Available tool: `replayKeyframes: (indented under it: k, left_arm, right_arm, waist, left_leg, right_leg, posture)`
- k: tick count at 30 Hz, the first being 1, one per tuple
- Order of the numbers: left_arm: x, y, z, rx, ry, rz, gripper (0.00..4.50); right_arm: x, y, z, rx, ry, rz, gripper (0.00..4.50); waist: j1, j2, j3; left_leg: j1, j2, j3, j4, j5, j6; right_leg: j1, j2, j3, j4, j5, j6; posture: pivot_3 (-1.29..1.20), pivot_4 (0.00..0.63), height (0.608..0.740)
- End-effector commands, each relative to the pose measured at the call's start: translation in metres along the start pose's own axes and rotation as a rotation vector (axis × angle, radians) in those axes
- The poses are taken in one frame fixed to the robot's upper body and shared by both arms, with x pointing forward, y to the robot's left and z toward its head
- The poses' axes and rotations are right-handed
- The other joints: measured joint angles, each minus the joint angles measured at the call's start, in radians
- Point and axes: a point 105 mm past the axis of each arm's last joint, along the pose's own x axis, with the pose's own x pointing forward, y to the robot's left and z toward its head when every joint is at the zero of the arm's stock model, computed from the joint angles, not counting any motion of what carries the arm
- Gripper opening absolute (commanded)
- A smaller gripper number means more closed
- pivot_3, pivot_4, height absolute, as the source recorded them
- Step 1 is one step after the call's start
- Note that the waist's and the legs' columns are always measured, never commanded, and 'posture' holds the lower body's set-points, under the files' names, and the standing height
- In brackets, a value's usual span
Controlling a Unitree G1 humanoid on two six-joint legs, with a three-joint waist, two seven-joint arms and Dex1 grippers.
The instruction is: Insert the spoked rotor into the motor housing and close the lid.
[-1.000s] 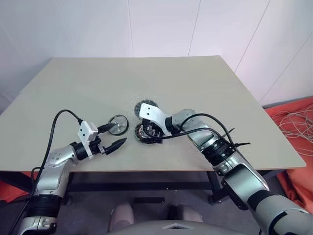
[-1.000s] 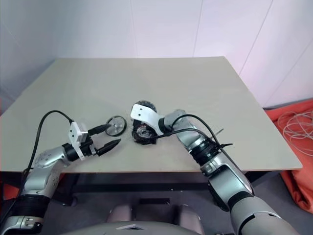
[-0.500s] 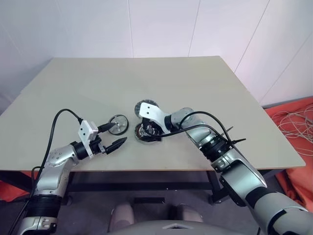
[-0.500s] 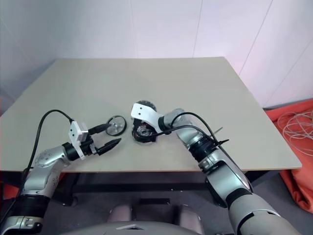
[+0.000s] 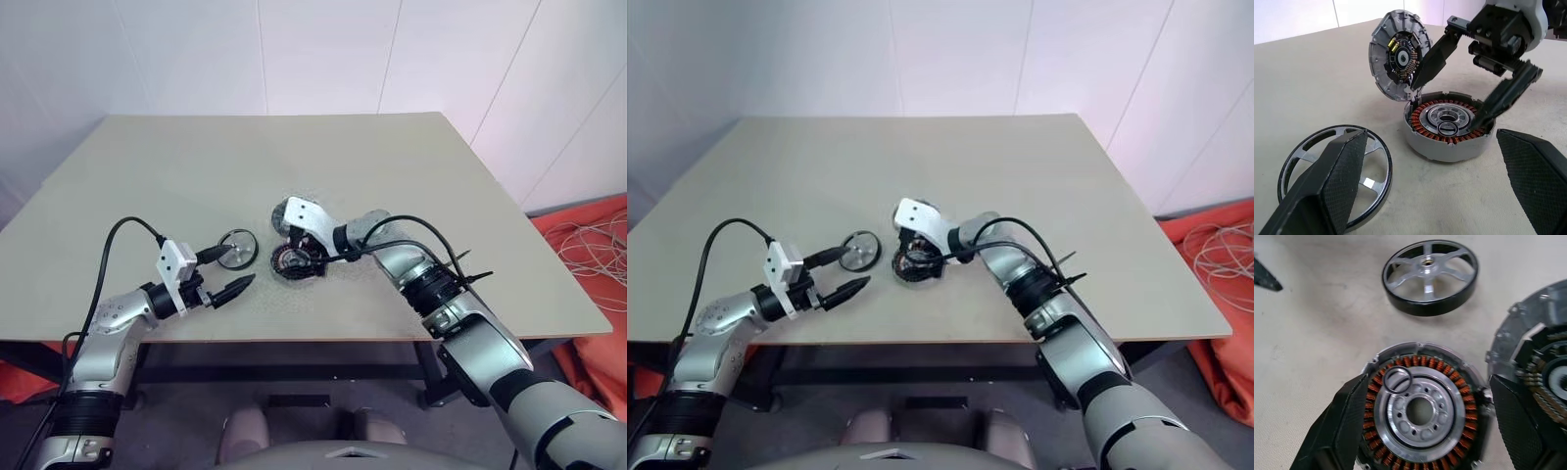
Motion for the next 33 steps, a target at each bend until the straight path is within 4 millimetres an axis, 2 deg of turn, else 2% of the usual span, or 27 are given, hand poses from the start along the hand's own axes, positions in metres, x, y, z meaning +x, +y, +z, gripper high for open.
replayKeyframes:
  k: [1,4,17,33]
  left_arm:
    - [-0.002,0.005,0.009,0.035,-0.025,0.006,4.5]
    - [-0.002,0.005,0.009,0.035,-0.024,0.004,4.5]
    - [-0.002,0.006,0.009,0.039,-0.023,0.002,4.5]
    - [0.0,0.004,0.016,0.045,-0.03,0.001,4.5]
  right_arm:
    - [-0.007,-0.004,0.019,-0.034,-0.053,-0.016,3.51]
    - [-0.007,-0.003,0.017,-0.053,-0.039,-0.017,2.45]
    - [0.0,0.004,0.009,-0.21,0.026,0.035,2.45]
    - [0.006,0.01,0.006,-0.221,0.032,0.072,2.45]
  waist:
    - [0.0,0.0,0.0]
    - [0.0,0.0,0.0]
    - [-0.001,0.0,0.0]
    - [-0.003,0.0,0.0]
  left_leg:
    - [0.0,0.0,0.0,0.0,0.0,0.0]
    - [-0.001,0.0,0.0,-0.001,0.0,0.0]
    - [0.0,0.0,0.0,-0.001,0.0,0.0]
    - [0.0,0.0,0.0,-0.001,0.0,0.0]
  right_leg:
    - [0.0,0.0,0.0,0.0,0.0,0.0]
    - [-0.001,0.0,0.0,0.0,0.0,0.0]
    - [-0.001,0.0,0.0,0.0,0.0,0.0]
    - [-0.001,0.0,0.0,0.0,0.0,0.0]
  posture:
    - [0.0,0.0,0.74]
    - [0.0,0.0,0.74]
    - [0.0,0.0,0.74]
    - [0.0,0.0,0.74]
